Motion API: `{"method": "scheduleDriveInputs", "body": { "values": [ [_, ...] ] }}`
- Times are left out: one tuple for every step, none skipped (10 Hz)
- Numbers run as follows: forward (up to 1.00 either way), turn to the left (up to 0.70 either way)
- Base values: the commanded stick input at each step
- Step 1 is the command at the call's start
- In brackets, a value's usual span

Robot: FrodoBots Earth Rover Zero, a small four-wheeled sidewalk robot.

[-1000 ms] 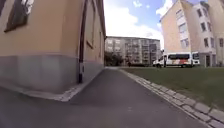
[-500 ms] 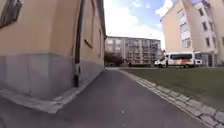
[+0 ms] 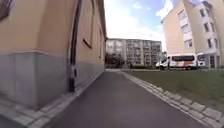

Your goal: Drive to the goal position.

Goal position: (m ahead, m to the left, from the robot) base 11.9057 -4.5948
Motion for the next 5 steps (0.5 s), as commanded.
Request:
{"method": "scheduleDriveInputs", "body": {
  "values": [
    [0.85,0.01],
    [0.85,0.01],
    [0.85,0.01],
    [0.85,0.01],
    [0.85,0.01]
  ]
}}
